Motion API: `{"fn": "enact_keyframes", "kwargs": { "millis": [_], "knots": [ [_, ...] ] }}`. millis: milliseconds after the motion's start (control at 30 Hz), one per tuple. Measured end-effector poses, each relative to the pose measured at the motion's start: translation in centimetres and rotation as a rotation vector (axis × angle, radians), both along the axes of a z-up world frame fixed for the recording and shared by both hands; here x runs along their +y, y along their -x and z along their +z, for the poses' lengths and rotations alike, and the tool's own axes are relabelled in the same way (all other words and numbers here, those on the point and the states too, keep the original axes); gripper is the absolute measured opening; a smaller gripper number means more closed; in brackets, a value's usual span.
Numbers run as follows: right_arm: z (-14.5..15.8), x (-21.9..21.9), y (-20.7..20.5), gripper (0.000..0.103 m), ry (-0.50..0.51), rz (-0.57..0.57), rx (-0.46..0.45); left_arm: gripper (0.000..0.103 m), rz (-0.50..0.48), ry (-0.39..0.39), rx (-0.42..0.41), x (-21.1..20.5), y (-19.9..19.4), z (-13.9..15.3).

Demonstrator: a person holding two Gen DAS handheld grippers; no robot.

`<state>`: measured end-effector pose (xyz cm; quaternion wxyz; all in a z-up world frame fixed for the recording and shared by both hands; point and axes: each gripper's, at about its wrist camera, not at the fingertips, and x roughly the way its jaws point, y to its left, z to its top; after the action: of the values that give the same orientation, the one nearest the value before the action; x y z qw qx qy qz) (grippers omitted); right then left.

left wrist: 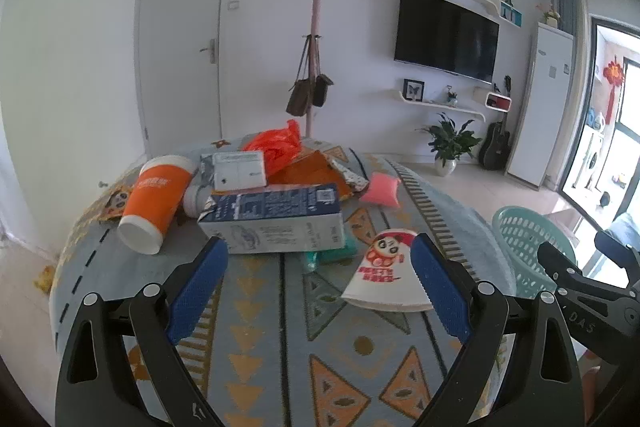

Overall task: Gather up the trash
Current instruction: 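Grasp the orange soymilk cup with the left tool while the right tool approaches the red paper cup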

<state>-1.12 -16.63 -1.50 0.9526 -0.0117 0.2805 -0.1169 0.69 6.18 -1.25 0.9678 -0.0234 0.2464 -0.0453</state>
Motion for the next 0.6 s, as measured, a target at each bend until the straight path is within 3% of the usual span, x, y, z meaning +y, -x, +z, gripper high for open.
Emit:
{"fn": "enact_keyframes", "kwargs": {
  "millis": [167, 233, 333, 400, 533, 600],
  "knots": [
    [-0.5, 1.0, -0.5, 0.072, -0.005, 0.042, 0.001, 0.09, 0.03, 0.013, 0.004, 3.4, -0.3, 0.0],
    [-0.6, 1.5, -0.9, 0.057, -0.013, 0.062, 0.009, 0.09, 0.071, -0.008, -0.008, 5.3, -0.8, 0.6],
    [-0.6, 2.0, -1.6, 0.038, -0.049, 0.096, 0.011, 0.092, 0.161, -0.1, -0.06, 9.1, -2.0, 2.3],
    [-0.4, 2.2, -2.0, 0.037, -0.077, 0.116, 0.006, 0.096, 0.185, -0.118, -0.045, 11.6, -3.4, 3.2],
    [0.1, 3.0, -3.2, 0.037, -0.114, 0.175, 0.004, 0.096, 0.119, 0.012, 0.083, 16.2, -7.7, 3.0],
    [0.1, 3.4, -3.9, 0.037, -0.137, 0.21, 0.006, 0.096, 0.1, 0.035, 0.148, 17.1, -9.6, 1.8]
  ]
}}
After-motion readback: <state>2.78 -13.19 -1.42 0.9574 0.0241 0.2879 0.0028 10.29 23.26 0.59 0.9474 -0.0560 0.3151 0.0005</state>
